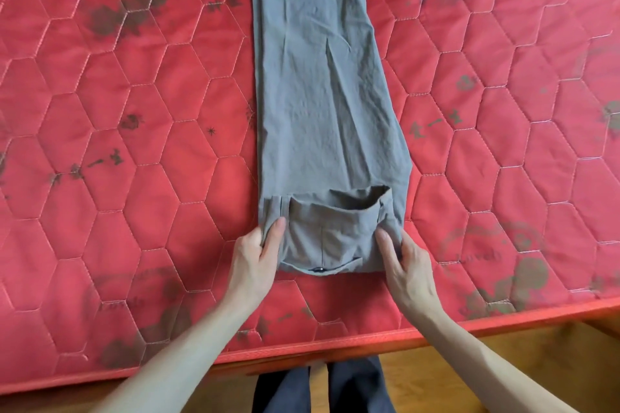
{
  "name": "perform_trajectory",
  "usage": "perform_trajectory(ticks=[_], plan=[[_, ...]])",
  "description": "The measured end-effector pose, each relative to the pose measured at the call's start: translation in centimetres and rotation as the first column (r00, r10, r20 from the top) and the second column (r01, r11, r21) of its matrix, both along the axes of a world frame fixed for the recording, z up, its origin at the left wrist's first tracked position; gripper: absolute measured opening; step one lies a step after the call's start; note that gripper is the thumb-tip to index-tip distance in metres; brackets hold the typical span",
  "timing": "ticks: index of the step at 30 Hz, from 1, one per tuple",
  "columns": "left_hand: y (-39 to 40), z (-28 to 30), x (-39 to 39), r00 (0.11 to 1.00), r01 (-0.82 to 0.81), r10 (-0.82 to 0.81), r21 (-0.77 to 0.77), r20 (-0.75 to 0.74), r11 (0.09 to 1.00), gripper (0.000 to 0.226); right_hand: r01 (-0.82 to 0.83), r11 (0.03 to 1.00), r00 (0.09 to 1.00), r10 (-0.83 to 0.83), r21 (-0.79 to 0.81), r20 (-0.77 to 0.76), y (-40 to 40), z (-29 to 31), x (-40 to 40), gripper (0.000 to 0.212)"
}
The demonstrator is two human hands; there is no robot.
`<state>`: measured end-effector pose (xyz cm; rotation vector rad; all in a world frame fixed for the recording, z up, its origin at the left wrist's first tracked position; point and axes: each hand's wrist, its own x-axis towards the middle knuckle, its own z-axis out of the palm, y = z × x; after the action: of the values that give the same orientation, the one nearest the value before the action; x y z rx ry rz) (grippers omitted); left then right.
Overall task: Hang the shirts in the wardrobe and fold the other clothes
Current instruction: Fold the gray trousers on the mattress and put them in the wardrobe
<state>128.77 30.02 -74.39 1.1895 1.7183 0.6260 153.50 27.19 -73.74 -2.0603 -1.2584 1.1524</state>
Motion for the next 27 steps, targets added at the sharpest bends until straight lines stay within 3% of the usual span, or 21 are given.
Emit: perform_trajectory(ticks=[6, 12, 16, 20, 24, 27], plan=[[1.3, -0.8, 1.4, 0.981, -0.192, 0.19, -0.04, -0.044, 0.981, 0.057, 0.258, 0.965, 0.936, -0.237, -0.047, 0.259, 2.1, -0.7, -1.9, 0.06], [1.6, -0.6, 2.4, 0.962, -0.193, 0.2, 0.057, -0.187, 0.98, 0.042, 0.465, 0.885, 0.853, -0.441, -0.023, 0.28, 2.5, -1.2, -3.2, 0.063], [1.1, -0.9, 1.9, 0.966, -0.129, 0.154, 0.131, -0.208, 0.983, 0.023, 0.493, 0.869, 0.849, -0.49, 0.034, 0.196, 2.4, -1.1, -3.2, 0.063], [1.0, -0.6, 2.3, 0.961, -0.191, 0.22, 0.17, -0.167, 0.967, 0.024, 0.46, 0.877, 0.879, -0.472, 0.139, 0.069, 2.5, -0.9, -2.5, 0.065], [1.5, -1.1, 2.4, 0.94, -0.257, 0.273, 0.098, -0.205, 0.961, 0.027, 0.38, 0.916, 0.905, -0.396, 0.126, 0.153, 3.6, -0.9, -2.0, 0.063], [2.4, -1.3, 2.4, 0.911, -0.239, 0.23, 0.015, -0.343, 0.971, 0.024, 0.389, 0.916, 0.881, -0.401, 0.099, 0.253, 3.7, -1.5, -2.2, 0.049]])
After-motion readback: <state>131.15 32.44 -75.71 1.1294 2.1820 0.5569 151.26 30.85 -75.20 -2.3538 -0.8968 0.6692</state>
